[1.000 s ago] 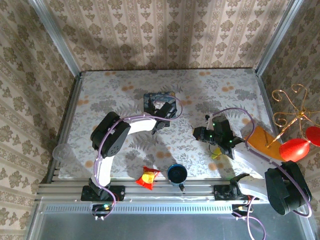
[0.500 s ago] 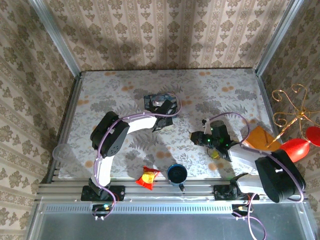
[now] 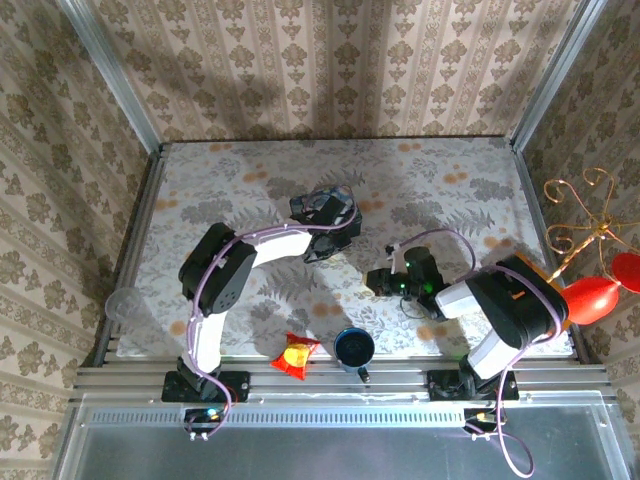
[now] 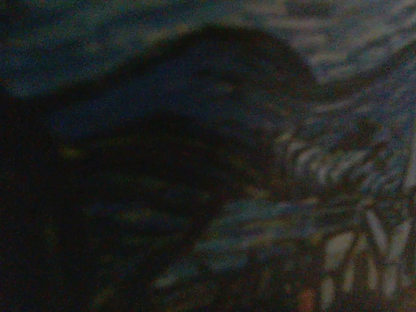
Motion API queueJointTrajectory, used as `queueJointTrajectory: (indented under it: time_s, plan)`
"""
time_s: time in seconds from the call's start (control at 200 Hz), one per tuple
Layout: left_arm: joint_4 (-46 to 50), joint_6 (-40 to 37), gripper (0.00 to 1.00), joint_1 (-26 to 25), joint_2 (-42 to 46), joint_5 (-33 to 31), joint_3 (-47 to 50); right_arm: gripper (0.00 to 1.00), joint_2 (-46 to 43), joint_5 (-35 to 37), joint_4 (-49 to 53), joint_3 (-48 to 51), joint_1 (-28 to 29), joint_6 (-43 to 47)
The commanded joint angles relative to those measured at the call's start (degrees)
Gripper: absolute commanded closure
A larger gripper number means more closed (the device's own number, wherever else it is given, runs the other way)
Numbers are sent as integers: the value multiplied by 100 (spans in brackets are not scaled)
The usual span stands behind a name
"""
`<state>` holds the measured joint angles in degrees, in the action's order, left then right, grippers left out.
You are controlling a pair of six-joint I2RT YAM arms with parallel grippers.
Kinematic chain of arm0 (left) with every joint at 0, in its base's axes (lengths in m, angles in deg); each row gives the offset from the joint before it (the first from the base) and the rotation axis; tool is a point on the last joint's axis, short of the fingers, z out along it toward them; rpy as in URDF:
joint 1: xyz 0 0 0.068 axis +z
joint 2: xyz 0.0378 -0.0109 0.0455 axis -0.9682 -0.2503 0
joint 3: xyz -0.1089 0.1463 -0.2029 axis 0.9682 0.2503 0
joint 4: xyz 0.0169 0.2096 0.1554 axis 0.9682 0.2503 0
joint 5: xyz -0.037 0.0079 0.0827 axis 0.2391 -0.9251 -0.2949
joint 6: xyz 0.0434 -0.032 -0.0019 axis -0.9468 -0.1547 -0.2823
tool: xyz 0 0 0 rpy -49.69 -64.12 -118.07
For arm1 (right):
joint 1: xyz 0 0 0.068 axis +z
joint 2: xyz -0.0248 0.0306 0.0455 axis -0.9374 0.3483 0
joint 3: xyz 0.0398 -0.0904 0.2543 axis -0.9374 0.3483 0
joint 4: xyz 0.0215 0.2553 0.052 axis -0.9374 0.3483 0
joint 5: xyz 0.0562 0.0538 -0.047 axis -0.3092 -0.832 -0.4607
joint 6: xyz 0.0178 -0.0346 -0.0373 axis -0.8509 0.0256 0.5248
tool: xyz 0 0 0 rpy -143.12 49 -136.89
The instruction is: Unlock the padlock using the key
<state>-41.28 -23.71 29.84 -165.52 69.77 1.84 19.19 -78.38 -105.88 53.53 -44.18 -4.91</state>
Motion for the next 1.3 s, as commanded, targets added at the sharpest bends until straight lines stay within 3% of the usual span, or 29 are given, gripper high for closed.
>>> queueJointTrajectory:
  time_s: [0.0,0.54,1.296]
  plan:
    - [-161,285,93,77,313,217,129,100,257,77,-609,-140,184,274]
    - [-301,289,92,78,410,439,269,100,1239,153,-1163,-644,254,133]
    - [-442,326,93,67,656,515,398,100,1531,506,-1261,-882,252,-249]
